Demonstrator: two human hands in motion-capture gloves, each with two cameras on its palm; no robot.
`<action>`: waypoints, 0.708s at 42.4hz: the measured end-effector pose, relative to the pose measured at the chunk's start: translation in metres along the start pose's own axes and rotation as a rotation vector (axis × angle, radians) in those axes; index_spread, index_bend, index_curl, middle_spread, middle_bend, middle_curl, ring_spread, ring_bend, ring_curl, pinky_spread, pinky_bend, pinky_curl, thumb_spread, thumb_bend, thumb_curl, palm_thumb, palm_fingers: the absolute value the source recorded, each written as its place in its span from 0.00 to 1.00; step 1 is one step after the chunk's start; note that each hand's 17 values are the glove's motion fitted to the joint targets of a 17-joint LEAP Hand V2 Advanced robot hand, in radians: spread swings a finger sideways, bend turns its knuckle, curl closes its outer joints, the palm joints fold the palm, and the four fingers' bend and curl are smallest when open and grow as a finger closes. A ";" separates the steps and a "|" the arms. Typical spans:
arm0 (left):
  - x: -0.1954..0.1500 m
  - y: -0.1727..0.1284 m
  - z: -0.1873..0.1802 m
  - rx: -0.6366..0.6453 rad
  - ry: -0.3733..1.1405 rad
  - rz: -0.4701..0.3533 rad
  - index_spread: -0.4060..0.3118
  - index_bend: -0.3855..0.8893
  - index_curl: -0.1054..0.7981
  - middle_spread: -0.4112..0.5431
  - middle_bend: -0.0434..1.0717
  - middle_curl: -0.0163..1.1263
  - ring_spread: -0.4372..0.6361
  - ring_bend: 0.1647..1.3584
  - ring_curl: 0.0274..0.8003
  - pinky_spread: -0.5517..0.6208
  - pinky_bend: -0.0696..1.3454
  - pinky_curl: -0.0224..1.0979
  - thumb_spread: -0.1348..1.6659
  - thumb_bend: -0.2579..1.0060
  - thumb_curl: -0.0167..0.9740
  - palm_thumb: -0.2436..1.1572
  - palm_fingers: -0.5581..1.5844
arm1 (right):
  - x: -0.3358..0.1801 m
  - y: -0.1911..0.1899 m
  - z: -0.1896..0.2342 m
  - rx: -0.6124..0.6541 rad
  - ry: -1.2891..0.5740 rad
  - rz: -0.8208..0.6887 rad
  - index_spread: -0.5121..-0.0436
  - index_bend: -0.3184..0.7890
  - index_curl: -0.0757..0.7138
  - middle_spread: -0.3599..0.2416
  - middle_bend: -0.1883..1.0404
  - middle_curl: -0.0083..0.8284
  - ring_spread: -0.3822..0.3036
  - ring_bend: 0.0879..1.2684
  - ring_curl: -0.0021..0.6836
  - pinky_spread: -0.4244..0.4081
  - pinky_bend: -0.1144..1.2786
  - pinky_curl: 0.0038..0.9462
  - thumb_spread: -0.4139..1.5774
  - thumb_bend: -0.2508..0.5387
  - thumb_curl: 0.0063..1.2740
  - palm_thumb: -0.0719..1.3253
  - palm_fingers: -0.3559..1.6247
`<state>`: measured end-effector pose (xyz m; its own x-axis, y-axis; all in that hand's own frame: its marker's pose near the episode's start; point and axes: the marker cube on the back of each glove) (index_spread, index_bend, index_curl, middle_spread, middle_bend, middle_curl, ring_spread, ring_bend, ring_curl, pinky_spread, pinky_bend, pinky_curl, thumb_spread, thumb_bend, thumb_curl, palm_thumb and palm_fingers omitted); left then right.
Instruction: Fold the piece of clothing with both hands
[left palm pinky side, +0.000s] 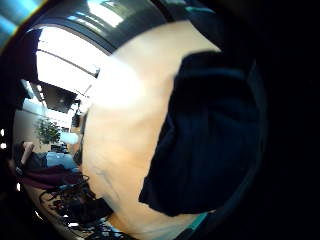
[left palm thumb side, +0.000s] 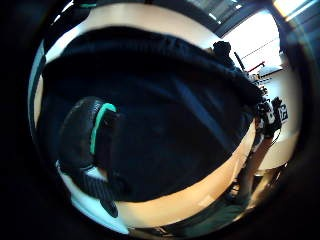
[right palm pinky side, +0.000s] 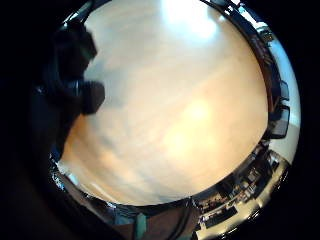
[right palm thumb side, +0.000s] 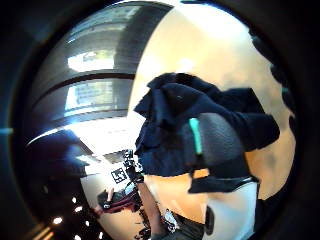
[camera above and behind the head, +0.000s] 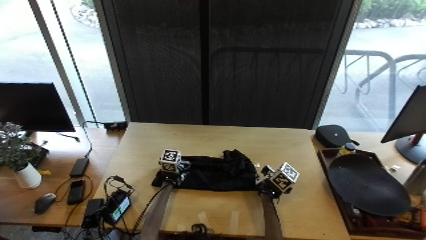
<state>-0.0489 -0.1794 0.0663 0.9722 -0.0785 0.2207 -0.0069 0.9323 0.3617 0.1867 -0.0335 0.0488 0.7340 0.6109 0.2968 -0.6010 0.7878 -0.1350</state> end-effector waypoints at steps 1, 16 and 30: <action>0.002 0.004 0.008 -0.053 0.023 0.004 0.42 0.43 0.48 0.27 0.36 0.44 0.39 0.34 0.50 0.77 0.31 0.17 0.82 0.15 0.28 0.52 0.45 | 0.001 0.008 0.000 -0.010 0.024 0.017 0.72 0.29 0.45 0.67 0.28 0.51 0.55 0.38 0.64 0.65 0.46 0.44 0.81 0.23 0.30 0.64 0.50; 0.066 0.035 0.030 -0.460 0.152 -0.019 0.39 0.43 0.49 0.45 0.19 0.35 0.64 0.28 0.43 0.86 0.37 0.22 0.69 0.16 0.20 0.14 0.32 | -0.006 -0.025 0.020 -0.135 -0.021 0.066 0.80 0.26 0.19 0.74 0.36 0.55 0.35 0.66 0.75 0.38 0.65 0.50 0.82 0.42 0.29 0.60 0.59; 0.101 0.025 0.025 -0.458 0.167 -0.059 0.38 0.43 0.51 0.51 0.20 0.34 0.72 0.29 0.41 0.89 0.38 0.24 0.68 0.16 0.19 0.12 0.30 | -0.026 -0.044 -0.038 0.051 -0.421 0.062 0.74 0.39 0.27 0.54 0.34 0.57 0.27 0.52 0.69 0.20 0.65 0.46 0.71 0.53 0.38 0.85 0.67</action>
<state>0.0435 -0.1731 0.1197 0.9923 -0.1131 0.0504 0.1166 0.9903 -0.0749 0.2064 -0.0806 0.0109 0.5092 0.5628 0.6512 -0.6626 0.7392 -0.1208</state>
